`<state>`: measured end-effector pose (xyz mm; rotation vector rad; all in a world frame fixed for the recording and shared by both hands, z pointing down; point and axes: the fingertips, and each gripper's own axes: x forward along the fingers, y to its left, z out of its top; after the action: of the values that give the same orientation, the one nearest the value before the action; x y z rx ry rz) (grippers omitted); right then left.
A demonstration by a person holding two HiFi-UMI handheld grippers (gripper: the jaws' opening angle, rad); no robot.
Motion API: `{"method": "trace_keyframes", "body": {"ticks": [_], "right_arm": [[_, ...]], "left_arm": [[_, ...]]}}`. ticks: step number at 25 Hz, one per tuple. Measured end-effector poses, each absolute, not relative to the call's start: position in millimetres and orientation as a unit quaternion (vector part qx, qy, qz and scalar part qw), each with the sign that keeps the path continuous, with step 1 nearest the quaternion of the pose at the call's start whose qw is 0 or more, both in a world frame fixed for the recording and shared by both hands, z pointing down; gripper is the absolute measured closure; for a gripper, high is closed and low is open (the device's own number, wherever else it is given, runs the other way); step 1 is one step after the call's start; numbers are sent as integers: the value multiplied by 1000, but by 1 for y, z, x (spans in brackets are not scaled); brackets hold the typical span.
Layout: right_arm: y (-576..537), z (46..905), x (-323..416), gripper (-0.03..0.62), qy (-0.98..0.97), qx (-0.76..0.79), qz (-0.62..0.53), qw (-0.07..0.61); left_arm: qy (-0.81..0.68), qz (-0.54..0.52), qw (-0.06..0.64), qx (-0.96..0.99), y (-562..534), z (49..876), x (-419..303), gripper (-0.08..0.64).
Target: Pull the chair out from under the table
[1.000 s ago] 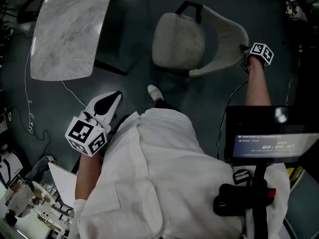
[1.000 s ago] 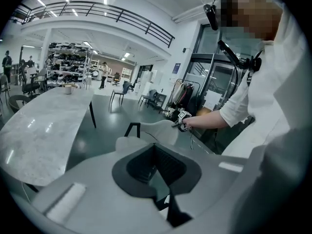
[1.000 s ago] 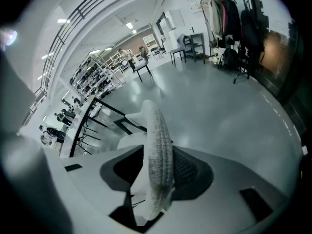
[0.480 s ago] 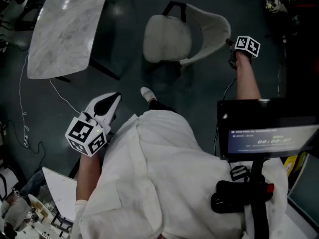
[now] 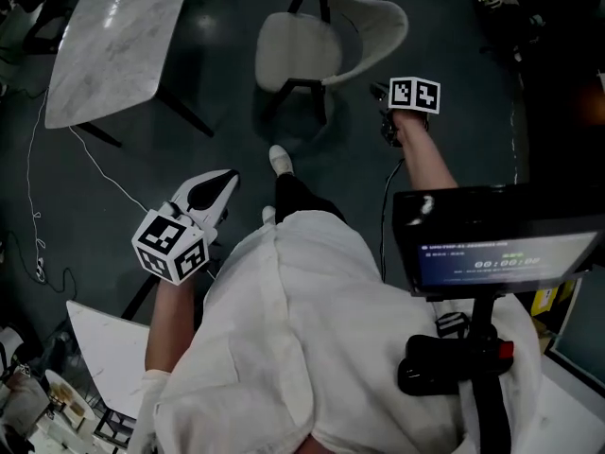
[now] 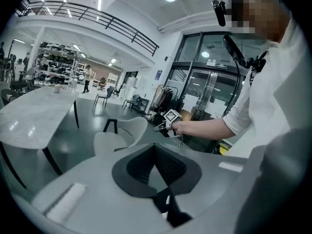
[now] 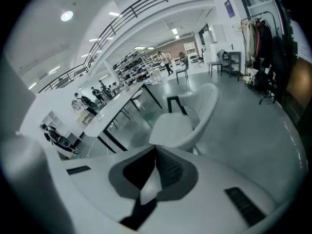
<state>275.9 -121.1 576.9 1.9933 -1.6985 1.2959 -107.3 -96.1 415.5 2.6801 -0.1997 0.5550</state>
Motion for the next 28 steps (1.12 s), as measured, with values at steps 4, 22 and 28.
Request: {"method": "trace_keyframes", "body": {"ticks": [4, 22, 28], "right_arm": [[-90, 566, 222, 584, -617, 652, 421, 133], [88, 498, 143, 584, -763, 525, 328, 186], [139, 479, 148, 584, -783, 512, 302, 186]], "left_arm": [[-50, 199, 196, 959, -64, 417, -97, 552], [-33, 213, 203, 955, 101, 425, 36, 552], [-30, 222, 205, 953, 157, 427, 56, 552]]}}
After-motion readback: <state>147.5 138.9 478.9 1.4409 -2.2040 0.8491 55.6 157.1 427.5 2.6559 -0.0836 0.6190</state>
